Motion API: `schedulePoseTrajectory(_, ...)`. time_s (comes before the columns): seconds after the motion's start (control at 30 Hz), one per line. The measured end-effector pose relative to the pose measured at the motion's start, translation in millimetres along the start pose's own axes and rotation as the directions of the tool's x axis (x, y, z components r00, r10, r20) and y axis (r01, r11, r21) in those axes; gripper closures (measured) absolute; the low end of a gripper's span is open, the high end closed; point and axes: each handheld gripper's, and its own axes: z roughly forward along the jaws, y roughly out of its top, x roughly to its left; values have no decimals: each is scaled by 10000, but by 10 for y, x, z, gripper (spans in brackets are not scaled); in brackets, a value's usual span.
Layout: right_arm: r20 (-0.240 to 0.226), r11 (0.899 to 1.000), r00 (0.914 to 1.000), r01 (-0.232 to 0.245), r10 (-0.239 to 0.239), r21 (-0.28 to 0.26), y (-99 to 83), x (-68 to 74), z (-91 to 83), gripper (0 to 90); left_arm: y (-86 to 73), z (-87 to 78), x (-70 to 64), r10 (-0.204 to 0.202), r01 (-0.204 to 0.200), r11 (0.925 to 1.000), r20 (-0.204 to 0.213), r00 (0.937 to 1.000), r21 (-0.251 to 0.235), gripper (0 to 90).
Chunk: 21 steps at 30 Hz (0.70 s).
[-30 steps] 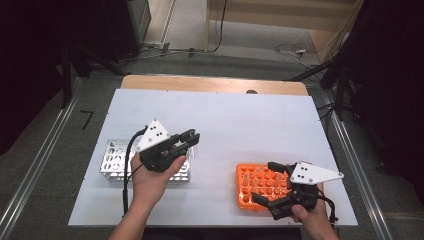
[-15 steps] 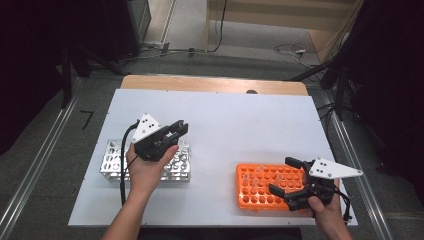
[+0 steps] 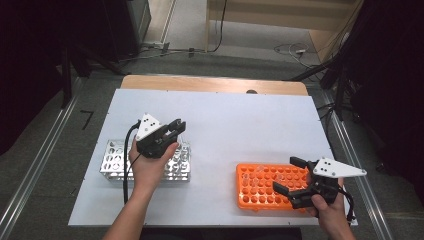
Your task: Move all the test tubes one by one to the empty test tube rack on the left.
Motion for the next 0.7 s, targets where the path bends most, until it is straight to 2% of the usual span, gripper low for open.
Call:
schedulePoseTrajectory(0.13, 10, 10000, 10000, -56, 56, -28, -2, -4, -9, 0, -32, 31, -11, -17, 18, 9999, -49, 10000, 115, 765)
schedulePoseTrajectory(0.47, -6, 9999, 10000, -84, 84, -139, -1, -7, -38, 0, -114, 60, -74, 256, -243, 9987, -291, 9992, 442, 764)
schedulePoseTrajectory(0.53, -8, 9998, 10000, -82, 82, -161, 1, -4, -37, 0, -126, 59, -102, 458, -438, 9978, -401, 9981, 496, 765)
schedulePoseTrajectory(0.7, -24, 9999, 10000, -5, 5, -122, -1, 8, -30, 0, -159, 61, -138, 661, -628, 9963, -566, 9962, 583, 765)
